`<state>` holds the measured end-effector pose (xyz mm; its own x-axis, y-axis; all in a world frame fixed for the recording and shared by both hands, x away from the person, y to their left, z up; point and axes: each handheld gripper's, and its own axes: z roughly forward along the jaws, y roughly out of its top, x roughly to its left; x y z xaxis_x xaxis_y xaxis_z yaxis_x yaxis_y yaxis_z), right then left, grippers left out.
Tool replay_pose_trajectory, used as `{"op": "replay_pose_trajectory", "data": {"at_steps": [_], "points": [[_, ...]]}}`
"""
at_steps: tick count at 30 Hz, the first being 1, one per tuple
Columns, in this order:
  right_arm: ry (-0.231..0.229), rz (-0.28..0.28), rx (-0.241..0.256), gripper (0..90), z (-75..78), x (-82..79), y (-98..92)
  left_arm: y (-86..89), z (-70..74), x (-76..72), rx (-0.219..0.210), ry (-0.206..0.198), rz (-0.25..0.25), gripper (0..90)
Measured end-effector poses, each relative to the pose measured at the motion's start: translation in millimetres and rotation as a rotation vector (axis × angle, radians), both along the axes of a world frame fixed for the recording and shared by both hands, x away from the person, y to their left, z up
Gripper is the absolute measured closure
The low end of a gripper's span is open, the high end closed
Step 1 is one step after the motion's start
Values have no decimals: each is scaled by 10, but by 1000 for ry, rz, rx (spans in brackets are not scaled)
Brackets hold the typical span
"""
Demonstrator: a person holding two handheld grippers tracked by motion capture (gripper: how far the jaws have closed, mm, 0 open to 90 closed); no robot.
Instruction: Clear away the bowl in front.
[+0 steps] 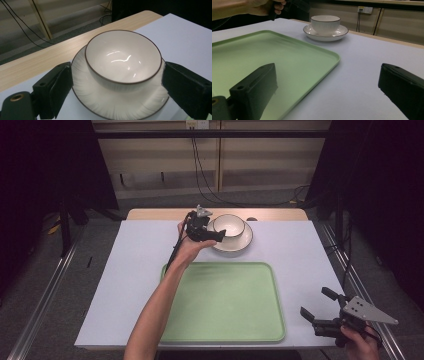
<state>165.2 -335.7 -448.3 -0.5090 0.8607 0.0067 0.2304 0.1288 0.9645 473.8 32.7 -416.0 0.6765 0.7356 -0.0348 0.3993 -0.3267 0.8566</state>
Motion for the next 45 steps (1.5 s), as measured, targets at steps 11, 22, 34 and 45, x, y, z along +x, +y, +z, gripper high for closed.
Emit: {"op": "replay_pose_trajectory", "data": {"at_steps": [11,22,34,45], "points": [[-1,10,0,16,4,-6,1,-190,-127,260,61,22,45,162],[-7,5,-3,16,8,-12,-5,-243,-159,456,97,74,109,261],[-9,7,5,16,6,-18,-12,-321,-310,484,118,197,140,434],[-7,8,8,16,6,-18,-9,-338,-338,476,100,242,133,599]]}}
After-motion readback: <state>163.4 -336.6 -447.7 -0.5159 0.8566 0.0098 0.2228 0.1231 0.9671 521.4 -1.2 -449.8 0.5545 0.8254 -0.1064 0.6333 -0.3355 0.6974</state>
